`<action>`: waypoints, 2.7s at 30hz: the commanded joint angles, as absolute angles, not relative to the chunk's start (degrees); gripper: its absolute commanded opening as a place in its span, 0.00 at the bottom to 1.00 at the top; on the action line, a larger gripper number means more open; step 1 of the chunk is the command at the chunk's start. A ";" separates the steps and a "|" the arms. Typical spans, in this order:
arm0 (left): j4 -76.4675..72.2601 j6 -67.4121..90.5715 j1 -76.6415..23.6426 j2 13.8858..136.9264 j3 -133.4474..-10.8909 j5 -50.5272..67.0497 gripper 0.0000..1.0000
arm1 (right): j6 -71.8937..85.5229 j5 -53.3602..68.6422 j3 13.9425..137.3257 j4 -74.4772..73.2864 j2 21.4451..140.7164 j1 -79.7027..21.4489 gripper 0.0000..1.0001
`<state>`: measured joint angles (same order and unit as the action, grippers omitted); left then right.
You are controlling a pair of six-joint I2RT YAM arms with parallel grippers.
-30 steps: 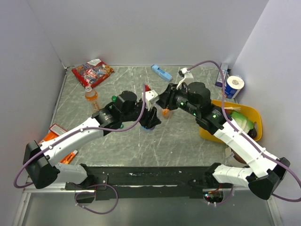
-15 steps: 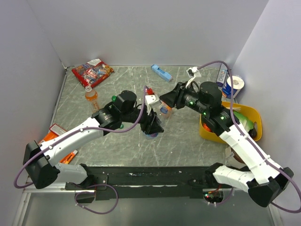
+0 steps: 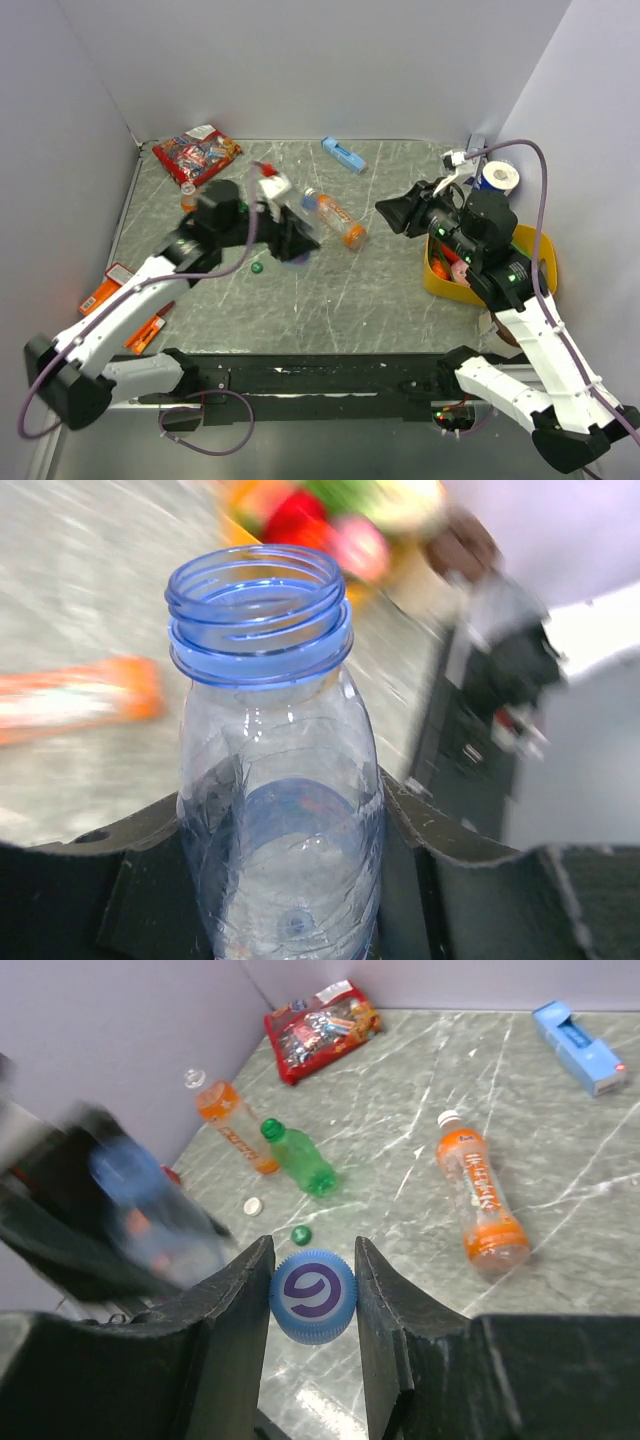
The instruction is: Unscrew the bottle caps
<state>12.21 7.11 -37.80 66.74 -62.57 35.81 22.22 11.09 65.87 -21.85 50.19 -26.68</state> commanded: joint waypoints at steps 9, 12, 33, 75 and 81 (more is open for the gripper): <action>3.61 6.59 -28.48 53.79 -57.66 15.91 0.51 | 21.01 3.88 57.57 -14.33 63.70 -39.80 0.20; 4.74 6.77 -28.39 54.84 -58.44 16.08 0.51 | 20.30 1.15 57.66 -9.68 71.44 -44.90 0.19; 4.48 7.03 -28.56 56.34 -58.18 15.56 0.51 | 22.68 -15.02 59.85 12.48 102.82 -51.59 0.24; 5.18 5.98 -28.65 57.56 -58.18 13.80 0.51 | 22.58 -19.15 51.09 14.43 90.82 -53.53 0.66; 7.64 3.17 -31.71 59.94 -59.59 22.83 0.52 | 24.26 -13.41 48.14 2.75 65.59 -49.94 0.73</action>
<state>6.87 6.09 -29.04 58.41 -57.98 15.90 23.75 -17.41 46.11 8.71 78.02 -53.04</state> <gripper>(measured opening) 0.537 0.704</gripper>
